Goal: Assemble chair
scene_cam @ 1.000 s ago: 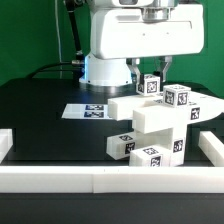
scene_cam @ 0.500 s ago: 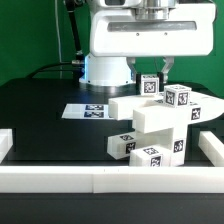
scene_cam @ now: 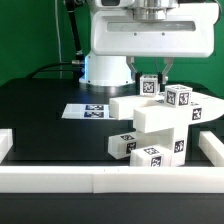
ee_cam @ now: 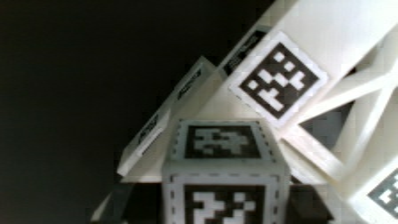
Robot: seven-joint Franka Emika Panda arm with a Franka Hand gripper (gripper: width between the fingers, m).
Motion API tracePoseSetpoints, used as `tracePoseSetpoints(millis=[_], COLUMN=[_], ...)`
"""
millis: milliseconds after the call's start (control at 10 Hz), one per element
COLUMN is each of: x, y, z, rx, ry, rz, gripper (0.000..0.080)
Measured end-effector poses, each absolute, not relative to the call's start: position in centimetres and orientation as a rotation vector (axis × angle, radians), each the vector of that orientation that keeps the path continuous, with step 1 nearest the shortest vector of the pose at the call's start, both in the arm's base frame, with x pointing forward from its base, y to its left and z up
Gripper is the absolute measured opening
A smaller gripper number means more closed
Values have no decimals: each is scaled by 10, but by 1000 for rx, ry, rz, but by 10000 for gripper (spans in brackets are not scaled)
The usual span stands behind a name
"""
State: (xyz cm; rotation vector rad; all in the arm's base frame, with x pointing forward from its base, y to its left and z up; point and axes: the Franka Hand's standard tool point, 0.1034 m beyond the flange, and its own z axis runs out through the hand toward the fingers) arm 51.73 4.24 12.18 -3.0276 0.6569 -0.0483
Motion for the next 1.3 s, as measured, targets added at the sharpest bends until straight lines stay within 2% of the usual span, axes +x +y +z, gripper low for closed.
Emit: tracePoseSetpoints(millis=[200,500,600,700,900,1300], x=[517,517,517,519,519,518], y=[44,45,45,47,49,52], z=[122,122,122,123,123,123], rx=[-2948,-2919,-2932,-2961,-2990,-3091], ry=[918,994,965,880,782,171], rz=[-39,-36,-38,-44,-47,-63], gripper=[284,294,470,608,637,648])
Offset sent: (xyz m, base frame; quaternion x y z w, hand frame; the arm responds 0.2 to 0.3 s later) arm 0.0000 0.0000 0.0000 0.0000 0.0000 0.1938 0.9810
